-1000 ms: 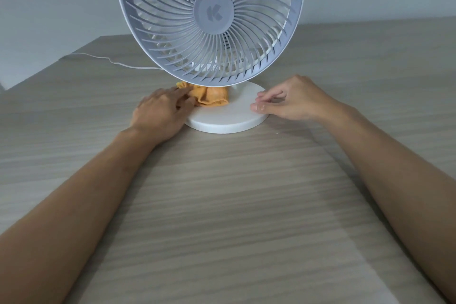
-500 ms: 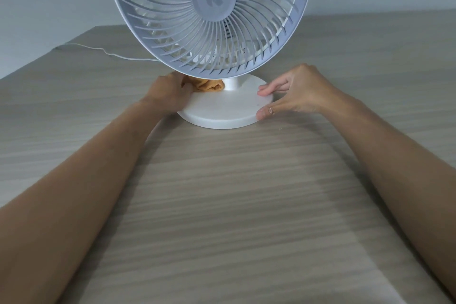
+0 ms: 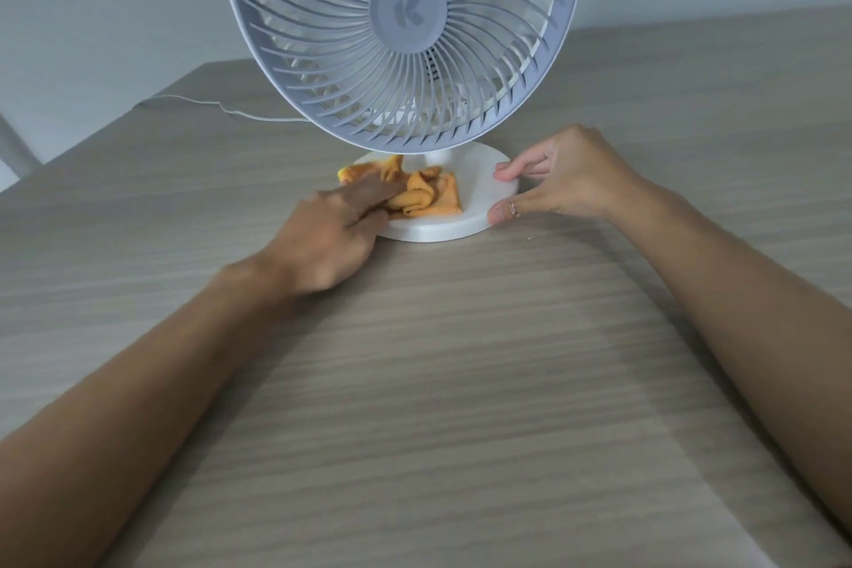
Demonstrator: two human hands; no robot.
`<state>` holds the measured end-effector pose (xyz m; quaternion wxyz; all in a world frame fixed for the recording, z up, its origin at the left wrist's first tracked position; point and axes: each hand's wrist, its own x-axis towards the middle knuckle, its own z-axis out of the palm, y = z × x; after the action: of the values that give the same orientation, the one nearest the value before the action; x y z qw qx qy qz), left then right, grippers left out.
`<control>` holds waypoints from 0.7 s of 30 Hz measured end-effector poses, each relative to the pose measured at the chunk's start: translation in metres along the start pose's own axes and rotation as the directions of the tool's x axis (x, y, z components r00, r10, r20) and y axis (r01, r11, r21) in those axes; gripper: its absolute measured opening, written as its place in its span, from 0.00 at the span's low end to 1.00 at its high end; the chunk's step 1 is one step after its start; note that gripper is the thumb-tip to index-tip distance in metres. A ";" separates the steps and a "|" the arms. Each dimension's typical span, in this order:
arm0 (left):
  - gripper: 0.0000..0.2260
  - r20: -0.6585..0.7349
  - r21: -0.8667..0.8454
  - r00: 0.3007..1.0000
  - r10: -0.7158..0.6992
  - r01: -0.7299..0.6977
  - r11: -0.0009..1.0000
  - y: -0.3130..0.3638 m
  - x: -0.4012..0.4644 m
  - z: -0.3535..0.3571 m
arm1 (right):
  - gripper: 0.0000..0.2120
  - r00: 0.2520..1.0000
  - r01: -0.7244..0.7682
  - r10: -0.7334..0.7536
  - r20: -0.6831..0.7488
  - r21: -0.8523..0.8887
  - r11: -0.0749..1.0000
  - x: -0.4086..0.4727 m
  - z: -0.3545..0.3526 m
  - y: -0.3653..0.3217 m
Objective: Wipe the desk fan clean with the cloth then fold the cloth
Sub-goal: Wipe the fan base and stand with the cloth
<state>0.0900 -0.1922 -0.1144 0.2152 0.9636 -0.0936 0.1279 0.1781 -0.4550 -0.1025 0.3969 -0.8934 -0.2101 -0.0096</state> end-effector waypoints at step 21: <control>0.20 0.016 -0.173 0.991 -0.131 0.132 0.976 -0.028 0.006 -0.002 | 0.25 0.925 0.366 -0.380 0.011 -0.296 0.882 -0.012 0.059 -0.056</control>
<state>0.1015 -0.1673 -0.1218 0.3061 0.9456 -0.0408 0.1025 0.1372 -0.3835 -0.1059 0.2561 -0.8845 -0.3648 -0.1379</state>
